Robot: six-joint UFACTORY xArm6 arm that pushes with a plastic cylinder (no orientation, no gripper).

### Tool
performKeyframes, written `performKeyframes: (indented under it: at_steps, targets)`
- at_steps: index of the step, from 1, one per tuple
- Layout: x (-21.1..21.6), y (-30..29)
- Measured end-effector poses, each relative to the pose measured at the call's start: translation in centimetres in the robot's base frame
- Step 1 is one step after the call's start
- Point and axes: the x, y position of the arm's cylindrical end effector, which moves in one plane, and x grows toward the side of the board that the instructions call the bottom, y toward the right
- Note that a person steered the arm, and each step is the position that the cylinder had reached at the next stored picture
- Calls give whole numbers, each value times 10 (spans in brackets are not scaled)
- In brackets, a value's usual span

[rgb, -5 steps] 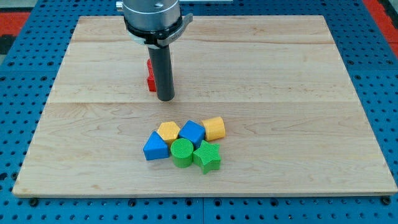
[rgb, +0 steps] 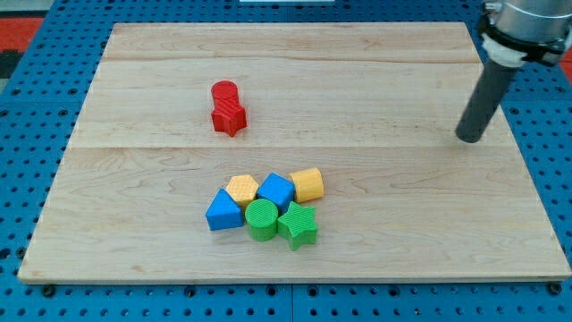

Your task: Move your arm towards the yellow heart

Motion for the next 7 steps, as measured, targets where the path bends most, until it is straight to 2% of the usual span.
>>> performKeyframes:
  at_steps: [2,3,4,7]
  targets:
    - [-16,47]
    - [-20,49]
    - [-20,37]
    - [3,-56]
